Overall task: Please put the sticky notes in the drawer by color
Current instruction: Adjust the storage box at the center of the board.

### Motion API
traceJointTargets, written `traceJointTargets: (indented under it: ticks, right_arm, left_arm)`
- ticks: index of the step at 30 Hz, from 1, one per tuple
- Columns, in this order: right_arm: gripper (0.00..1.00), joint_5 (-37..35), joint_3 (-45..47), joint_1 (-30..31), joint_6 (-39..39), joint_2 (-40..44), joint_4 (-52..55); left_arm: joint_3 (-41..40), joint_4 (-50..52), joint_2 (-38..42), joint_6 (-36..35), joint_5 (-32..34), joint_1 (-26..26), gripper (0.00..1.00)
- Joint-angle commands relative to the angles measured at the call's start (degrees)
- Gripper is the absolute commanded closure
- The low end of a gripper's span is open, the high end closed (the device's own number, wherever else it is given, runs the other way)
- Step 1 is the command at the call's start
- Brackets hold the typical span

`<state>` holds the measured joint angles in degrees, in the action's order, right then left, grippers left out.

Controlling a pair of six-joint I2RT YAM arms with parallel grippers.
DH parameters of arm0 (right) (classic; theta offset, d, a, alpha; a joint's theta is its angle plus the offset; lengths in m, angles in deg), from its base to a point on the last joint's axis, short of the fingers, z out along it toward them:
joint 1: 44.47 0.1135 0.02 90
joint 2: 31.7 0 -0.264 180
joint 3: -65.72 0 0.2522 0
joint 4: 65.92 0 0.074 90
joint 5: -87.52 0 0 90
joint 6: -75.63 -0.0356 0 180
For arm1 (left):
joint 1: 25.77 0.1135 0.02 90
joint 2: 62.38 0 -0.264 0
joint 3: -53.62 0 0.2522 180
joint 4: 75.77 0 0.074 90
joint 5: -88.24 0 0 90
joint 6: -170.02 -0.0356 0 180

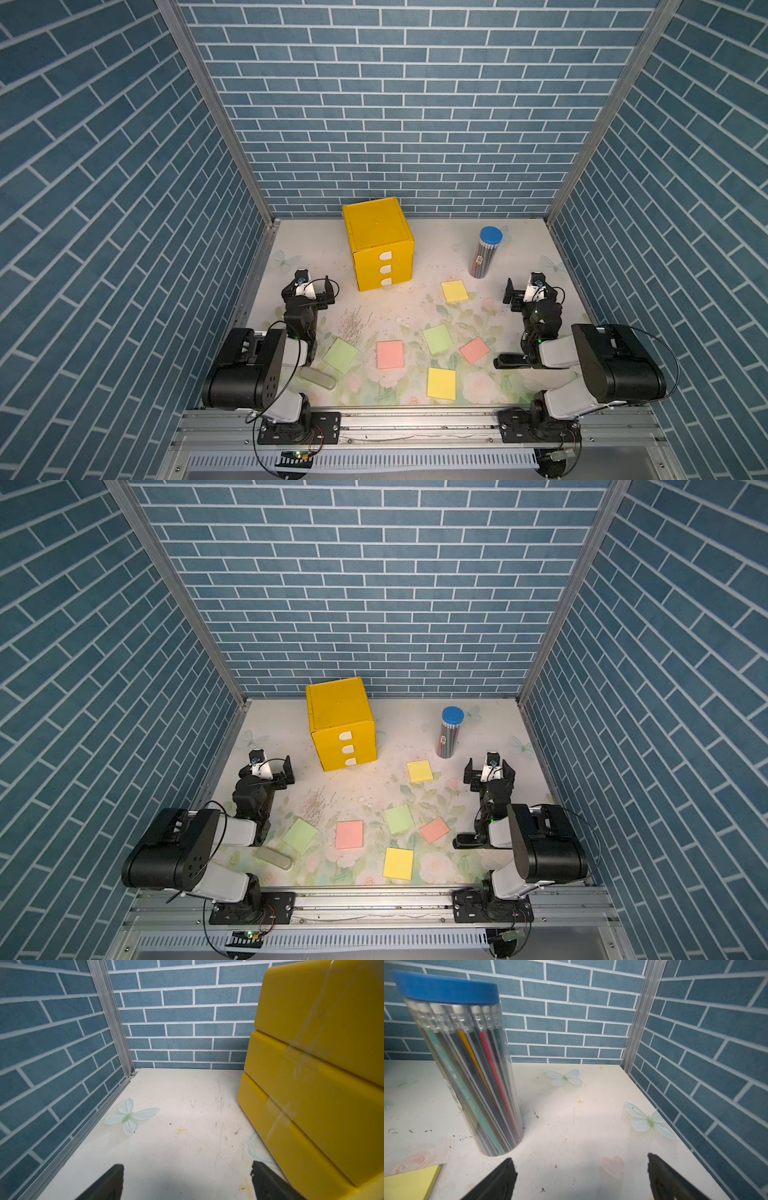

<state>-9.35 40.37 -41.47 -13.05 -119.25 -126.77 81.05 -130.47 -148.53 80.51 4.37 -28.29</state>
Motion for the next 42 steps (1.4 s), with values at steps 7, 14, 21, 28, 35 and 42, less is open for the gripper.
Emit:
traceJointTargets:
  ticks: [7, 14, 21, 28, 35, 42]
  right_arm:
    - [0.00, -0.74, -0.01, 0.27, -0.53, -0.14, -0.73]
    - [0.00, -0.68, -0.05, 0.26, -0.53, -0.16, -0.75]
    - [0.00, -0.74, -0.08, 0.25, -0.53, -0.16, -0.74]
    - [0.00, -0.76, -0.01, 0.29, -0.56, -0.11, -0.76]
    - [0.00, 1.37, -0.87, 0.38, 0.42, 4.76, 4.84]
    - [0.00, 4.31, -1.70, 0.39, -4.41, 19.53, 20.06]
  left_arm:
    - [-0.31, -1.30, -0.16, 0.12, -0.52, 0.17, 0.00]
    - [-0.29, -1.24, -0.10, 0.24, -0.56, 0.24, 0.00]
    - [-0.31, -1.27, -0.16, 0.22, -0.56, 0.24, 0.00]
    - [-0.31, -1.26, -0.14, 0.13, -0.57, 0.23, 0.00]
    - [4.51, 10.53, 4.42, -0.29, 1.46, -0.98, 0.00]
    - [6.76, 23.42, 17.68, 8.76, 3.47, -1.56, 0.00]
